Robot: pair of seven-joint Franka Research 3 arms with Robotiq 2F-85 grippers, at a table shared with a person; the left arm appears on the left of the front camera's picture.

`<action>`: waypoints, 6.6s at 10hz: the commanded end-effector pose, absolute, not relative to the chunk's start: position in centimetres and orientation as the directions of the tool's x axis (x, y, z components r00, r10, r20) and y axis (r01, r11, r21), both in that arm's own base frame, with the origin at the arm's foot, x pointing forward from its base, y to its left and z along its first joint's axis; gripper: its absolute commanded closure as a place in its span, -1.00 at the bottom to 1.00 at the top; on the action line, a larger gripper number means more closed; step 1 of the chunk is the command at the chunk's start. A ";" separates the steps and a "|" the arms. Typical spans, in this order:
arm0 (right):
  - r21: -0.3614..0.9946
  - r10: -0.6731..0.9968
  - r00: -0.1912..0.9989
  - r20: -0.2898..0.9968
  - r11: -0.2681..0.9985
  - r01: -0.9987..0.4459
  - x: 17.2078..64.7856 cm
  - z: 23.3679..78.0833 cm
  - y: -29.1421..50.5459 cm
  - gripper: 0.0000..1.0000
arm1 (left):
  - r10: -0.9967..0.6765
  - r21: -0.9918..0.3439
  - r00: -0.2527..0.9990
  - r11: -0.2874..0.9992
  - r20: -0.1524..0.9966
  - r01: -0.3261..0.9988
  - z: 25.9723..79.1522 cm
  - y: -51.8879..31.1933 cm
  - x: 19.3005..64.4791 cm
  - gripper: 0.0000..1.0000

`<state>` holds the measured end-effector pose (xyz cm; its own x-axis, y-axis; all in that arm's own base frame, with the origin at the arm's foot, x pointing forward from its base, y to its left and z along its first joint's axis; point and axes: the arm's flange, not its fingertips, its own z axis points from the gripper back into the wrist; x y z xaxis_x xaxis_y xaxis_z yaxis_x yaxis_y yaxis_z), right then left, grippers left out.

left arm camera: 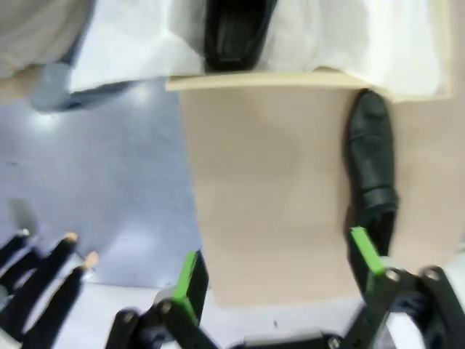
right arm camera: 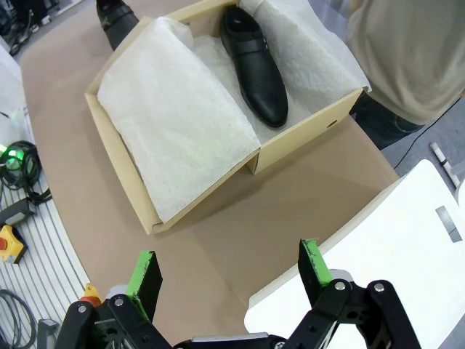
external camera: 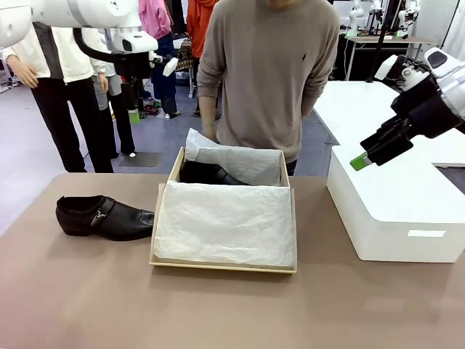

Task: Pack the shoes into the box.
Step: Place one shoe of the Shoes into the Shoes Box, then place the other shoe of the Shoes into the Shoes Box.

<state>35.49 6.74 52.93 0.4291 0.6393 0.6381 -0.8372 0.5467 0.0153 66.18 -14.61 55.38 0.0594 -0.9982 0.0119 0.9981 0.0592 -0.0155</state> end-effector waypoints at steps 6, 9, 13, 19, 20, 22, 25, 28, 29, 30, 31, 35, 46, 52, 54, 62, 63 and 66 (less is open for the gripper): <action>0.021 0.632 0.424 0.648 0.542 -0.840 35.7 52.9 6.7 -1.00 | -0.999 0.008 0.046 0.046 0.022 0.999 56.2 -16.2 66.4 -1.00; 0.021 0.632 0.424 0.648 0.542 -0.840 35.7 52.9 6.7 -1.00 | -0.999 0.008 0.046 0.046 0.022 0.999 56.2 -16.2 66.4 -1.00; 0.021 0.632 0.424 0.648 0.542 -0.840 35.7 52.9 6.7 -1.00 | -0.999 0.095 0.033 0.035 0.024 0.995 57.7 -13.5 63.7 -1.00; 0.021 0.632 0.424 0.648 0.542 -0.840 35.7 52.9 6.7 -1.00 | -0.996 0.205 -0.073 -0.062 0.045 0.977 58.7 -7.2 56.5 -1.00; 0.021 0.632 0.424 0.648 0.542 -0.840 35.7 52.9 6.7 -1.00 | -0.996 0.190 -0.073 -0.062 0.050 0.980 58.6 -6.9 54.9 -1.00; 0.021 0.632 0.424 0.648 0.542 -0.840 35.7 52.9 6.7 -1.00 | -0.997 0.179 -0.072 -0.064 0.042 0.982 58.2 -7.8 53.0 -1.00; 0.021 0.632 0.424 0.648 0.542 -0.840 35.7 52.9 6.7 -1.00 | -0.999 0.150 -0.042 -0.041 0.003 0.988 56.9 -8.7 52.3 -1.00; 0.021 0.632 0.424 0.648 0.542 -0.840 35.7 52.9 6.7 -1.00 | -0.997 0.152 -0.074 -0.068 0.029 0.986 58.1 -8.8 52.6 -1.00; 0.021 0.632 0.424 0.648 0.542 -0.840 35.7 52.9 6.7 -1.00 | -0.997 0.152 -0.074 -0.068 0.029 0.986 58.1 -8.8 52.6 -1.00; 0.021 0.632 0.424 0.648 0.542 -0.840 35.7 52.9 6.7 -1.00 | -0.997 0.152 -0.074 -0.068 0.029 0.986 58.1 -8.8 52.6 -1.00; 0.021 0.632 0.424 0.648 0.542 -0.840 35.7 52.9 6.7 -1.00 | -0.997 0.152 -0.074 -0.068 0.029 0.986 58.1 -8.8 52.6 -1.00; 0.021 0.632 0.424 0.648 0.542 -0.840 35.7 52.9 6.7 -1.00 | -0.997 0.152 -0.074 -0.068 0.029 0.986 58.1 -8.8 52.6 -1.00; 0.021 0.632 0.424 0.648 0.542 -0.840 35.7 52.9 6.7 -1.00 | -1.000 0.156 -0.011 -0.007 0.022 0.988 49.7 -2.5 46.6 -1.00; 0.021 0.632 0.424 0.648 0.542 -0.840 35.7 52.9 6.7 -1.00 | -1.000 0.115 0.003 0.006 0.028 0.993 48.1 -2.4 46.8 -1.00; 0.021 0.632 0.424 0.648 0.542 -0.840 35.7 52.9 6.7 -1.00 | -1.000 0.115 0.003 0.006 0.028 0.993 48.1 -2.4 46.8 -1.00; 0.021 0.632 0.424 0.648 0.542 -0.840 35.7 52.9 6.7 -1.00 | -0.996 0.084 -0.014 -0.007 0.083 0.996 43.6 -1.9 51.3 -1.00; 0.021 0.632 0.424 0.648 0.542 -0.840 35.7 52.9 6.7 -1.00 | -0.997 0.064 -0.011 -0.006 0.081 0.998 42.6 -1.8 51.7 -1.00; 0.021 0.632 0.424 0.648 0.542 -0.840 35.7 52.9 6.7 -1.00 | -0.998 0.035 -0.013 -0.011 0.058 0.999 40.3 -1.2 52.7 -1.00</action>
